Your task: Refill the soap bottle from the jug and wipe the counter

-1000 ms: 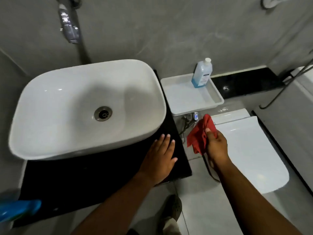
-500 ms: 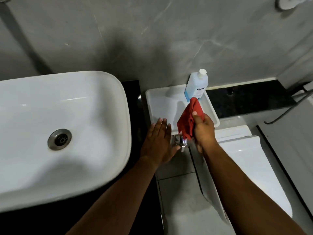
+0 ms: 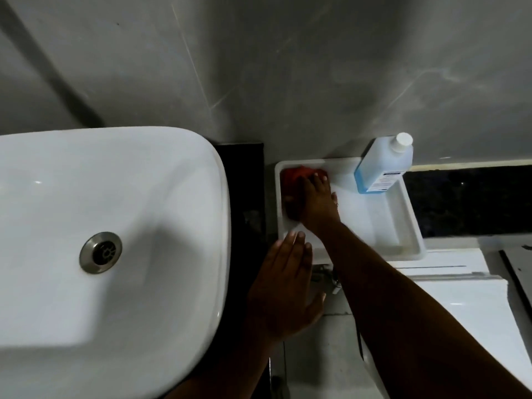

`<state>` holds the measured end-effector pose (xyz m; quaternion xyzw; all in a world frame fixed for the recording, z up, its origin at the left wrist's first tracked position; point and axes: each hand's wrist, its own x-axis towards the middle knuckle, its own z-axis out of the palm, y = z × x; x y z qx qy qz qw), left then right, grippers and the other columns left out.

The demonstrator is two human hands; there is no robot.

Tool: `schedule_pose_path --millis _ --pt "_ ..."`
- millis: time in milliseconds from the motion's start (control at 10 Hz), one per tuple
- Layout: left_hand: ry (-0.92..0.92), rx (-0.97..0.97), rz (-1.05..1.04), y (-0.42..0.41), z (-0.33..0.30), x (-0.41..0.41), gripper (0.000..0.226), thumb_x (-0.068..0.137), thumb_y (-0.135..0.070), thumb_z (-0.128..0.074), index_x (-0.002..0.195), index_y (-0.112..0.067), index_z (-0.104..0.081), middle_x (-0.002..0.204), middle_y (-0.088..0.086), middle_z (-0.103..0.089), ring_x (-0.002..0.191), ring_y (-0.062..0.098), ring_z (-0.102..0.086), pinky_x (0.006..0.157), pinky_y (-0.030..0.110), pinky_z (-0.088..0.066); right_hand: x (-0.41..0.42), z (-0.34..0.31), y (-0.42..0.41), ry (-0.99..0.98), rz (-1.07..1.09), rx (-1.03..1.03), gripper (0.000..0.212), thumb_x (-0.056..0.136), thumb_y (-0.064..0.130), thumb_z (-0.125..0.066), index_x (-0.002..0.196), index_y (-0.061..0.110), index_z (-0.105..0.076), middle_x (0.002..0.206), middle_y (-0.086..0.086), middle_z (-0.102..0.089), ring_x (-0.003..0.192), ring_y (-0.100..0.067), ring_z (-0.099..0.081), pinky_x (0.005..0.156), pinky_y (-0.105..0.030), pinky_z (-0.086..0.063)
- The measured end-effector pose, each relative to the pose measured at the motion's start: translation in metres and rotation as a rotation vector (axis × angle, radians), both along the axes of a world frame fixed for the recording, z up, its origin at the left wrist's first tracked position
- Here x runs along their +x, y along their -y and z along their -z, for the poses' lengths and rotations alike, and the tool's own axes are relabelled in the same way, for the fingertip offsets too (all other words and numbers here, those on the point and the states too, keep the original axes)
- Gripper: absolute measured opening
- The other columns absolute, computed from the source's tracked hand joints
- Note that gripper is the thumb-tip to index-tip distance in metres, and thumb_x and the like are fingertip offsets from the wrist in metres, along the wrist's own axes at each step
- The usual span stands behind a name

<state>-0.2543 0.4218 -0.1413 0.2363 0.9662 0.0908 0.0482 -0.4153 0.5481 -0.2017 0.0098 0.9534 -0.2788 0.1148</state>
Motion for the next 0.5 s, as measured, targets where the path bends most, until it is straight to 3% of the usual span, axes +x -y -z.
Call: schedule_pose_path --millis 100,200,400,500 --pt "-0.013 0.000 -0.013 0.000 -0.003 0.000 0.072 0.093 -0.056 -0.027 0.147 -0.010 -0.021 0.156 0.012 -0.018 0.145 0.028 -0.013 0.117 0.050 -0.015 0.008 0.015 -0.006 -0.046 -0.132 0.102 0.071 0.088 0.070 -0.028 0.148 0.035 -0.013 0.161 -0.003 0.006 0.145 -0.028 0.015 0.111 -0.056 0.009" --pt "0.003 -0.006 -0.016 -0.001 -0.005 0.000 0.071 0.092 -0.055 -0.029 0.147 -0.010 -0.023 0.155 0.013 -0.021 0.145 0.029 -0.015 0.116 0.051 -0.019 0.007 0.023 -0.009 -0.032 -0.247 0.199 0.068 0.091 0.066 -0.021 0.149 0.036 -0.003 0.160 -0.001 0.013 0.144 -0.024 0.020 0.112 -0.051 0.014" --pt "-0.019 0.003 -0.003 -0.001 -0.005 0.001 0.071 0.090 -0.052 -0.033 0.146 -0.009 -0.025 0.155 0.014 -0.025 0.145 0.029 -0.017 0.116 0.051 -0.016 0.007 0.016 -0.007 0.030 -0.254 0.190 0.066 0.095 0.059 -0.023 0.150 0.030 0.000 0.160 -0.002 0.012 0.144 -0.024 0.018 0.115 -0.048 0.011" --pt "-0.036 -0.058 -0.020 0.000 -0.006 0.001 0.073 0.088 -0.054 -0.035 0.144 -0.008 -0.030 0.153 0.014 -0.029 0.144 0.028 -0.021 0.115 0.052 -0.012 0.022 -0.016 -0.017 -0.102 -0.120 0.024 0.065 0.097 0.052 -0.030 0.151 0.024 -0.010 0.161 -0.004 0.002 0.146 -0.025 0.010 0.118 -0.051 0.001"
